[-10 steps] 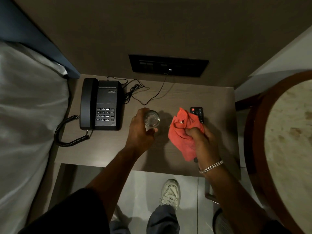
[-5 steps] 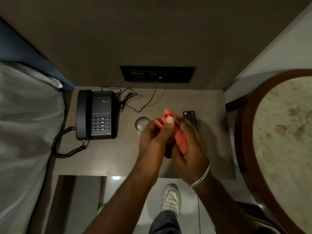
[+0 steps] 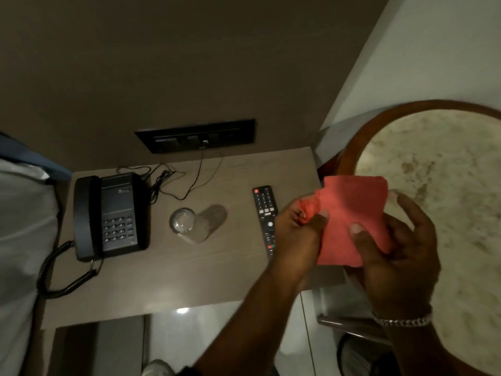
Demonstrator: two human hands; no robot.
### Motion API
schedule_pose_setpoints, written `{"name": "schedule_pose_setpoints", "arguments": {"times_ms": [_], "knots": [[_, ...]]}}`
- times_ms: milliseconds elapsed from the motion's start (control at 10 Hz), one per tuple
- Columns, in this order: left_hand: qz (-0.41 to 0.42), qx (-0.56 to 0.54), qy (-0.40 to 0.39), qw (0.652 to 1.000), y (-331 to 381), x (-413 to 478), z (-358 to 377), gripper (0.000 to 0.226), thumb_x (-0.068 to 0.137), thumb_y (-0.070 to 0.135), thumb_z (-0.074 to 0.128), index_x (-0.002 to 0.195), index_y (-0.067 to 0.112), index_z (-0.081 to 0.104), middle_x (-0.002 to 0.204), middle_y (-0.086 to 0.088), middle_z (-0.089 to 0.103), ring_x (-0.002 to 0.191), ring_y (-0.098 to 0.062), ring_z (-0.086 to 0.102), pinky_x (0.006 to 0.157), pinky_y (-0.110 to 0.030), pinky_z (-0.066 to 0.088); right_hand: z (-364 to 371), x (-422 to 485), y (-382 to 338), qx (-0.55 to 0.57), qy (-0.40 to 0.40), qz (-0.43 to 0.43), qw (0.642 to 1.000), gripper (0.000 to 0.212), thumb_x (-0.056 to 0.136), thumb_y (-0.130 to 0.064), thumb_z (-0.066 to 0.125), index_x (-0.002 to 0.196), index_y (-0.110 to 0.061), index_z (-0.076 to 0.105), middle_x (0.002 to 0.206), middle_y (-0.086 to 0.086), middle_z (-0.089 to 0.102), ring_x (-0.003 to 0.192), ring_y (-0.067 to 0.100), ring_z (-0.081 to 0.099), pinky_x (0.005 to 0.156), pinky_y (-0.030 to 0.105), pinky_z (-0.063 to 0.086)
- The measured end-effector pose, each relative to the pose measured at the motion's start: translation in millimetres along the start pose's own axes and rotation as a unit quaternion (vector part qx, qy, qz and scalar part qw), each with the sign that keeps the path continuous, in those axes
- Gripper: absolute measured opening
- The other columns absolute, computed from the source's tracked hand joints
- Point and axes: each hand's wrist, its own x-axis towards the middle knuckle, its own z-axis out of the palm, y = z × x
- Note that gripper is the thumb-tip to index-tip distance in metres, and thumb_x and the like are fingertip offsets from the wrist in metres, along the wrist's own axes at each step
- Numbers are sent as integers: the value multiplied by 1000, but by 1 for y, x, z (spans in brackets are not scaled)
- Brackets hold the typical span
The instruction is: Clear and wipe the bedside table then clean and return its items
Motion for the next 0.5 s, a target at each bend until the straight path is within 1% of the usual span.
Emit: {"name": "schedule_pose_setpoints", "arguments": {"times_ms": [100,200,300,400,500], "knots": [[18,70,23,997,-21,11,30,26,91,-4,55,113,5,67,112,-21,71,97,-26,68,94,-45,55,-19,14,22,-57,49,-9,997,75,67,-32,83,131,-45,47,115,16,70,99,21,70,81,20,58],[33,191,1,981,-45,24,55,37,90,0,55,123,15,63,120,-8,69,109,-20,65,101,-37,52,-42,28,51,-122,61,-16,990,68,69,-33,81,123,-57,48,128,2,63,88,-5,63,71,7,51],[44,245,-42,968,-50,34,59,49,89,-2,54,133,19,56,125,-5,64,113,-15,61,103,-28,49,-56,38,73,-182,44,6,982,65,70,-50,64,131,-28,54,116,-15,58,87,4,60,69,28,49],[58,232,-39,970,-48,30,52,47,89,-4,54,131,17,57,117,-5,64,103,-9,61,94,-18,50,-60,41,82,-218,24,-4,976,61,73,-50,60,127,-21,57,116,0,65,92,20,63,78,31,46],[79,239,-21,968,-41,22,41,45,90,-5,53,130,16,57,115,-1,63,99,-7,60,90,-16,51,-61,41,82,-282,0,-67,957,58,78,-44,58,122,-5,60,116,20,67,96,37,66,81,41,53]]}}
